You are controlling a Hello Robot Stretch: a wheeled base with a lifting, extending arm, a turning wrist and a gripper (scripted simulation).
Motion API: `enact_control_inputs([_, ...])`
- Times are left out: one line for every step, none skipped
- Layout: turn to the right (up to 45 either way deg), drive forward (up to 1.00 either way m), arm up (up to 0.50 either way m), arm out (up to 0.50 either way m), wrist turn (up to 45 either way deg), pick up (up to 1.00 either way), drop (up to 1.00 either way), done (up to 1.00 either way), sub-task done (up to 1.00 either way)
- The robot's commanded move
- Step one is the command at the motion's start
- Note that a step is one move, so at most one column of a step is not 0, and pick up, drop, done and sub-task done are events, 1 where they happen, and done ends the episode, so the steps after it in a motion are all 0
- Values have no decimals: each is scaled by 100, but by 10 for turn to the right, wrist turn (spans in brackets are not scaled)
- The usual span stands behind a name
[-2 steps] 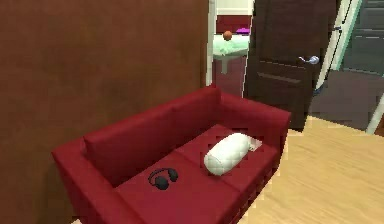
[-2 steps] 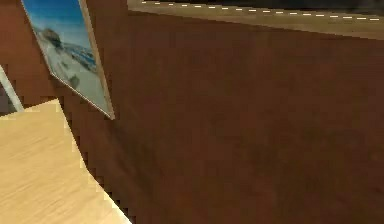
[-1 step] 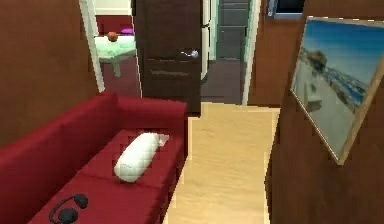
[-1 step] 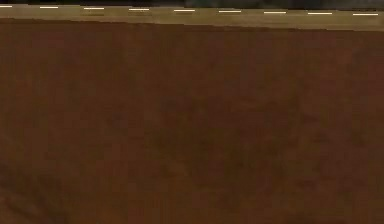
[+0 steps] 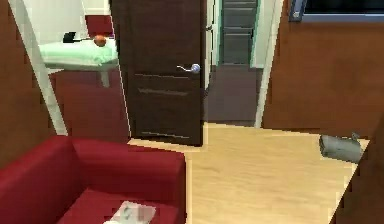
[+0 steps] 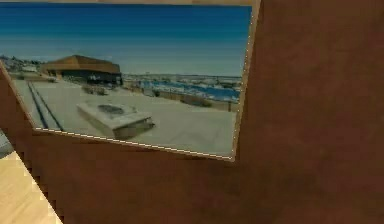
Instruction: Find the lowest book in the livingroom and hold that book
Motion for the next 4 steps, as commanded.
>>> enact_control_inputs([-450,0,0,0,0,0,0,0,0])
enact_control_inputs([-450,0,0,0,0,0,0,0,0])
enact_control_inputs([-210,0,0,0,0,0,0,0,0])
enact_control_inputs([0,0,50,0,0,0,0,0,0])
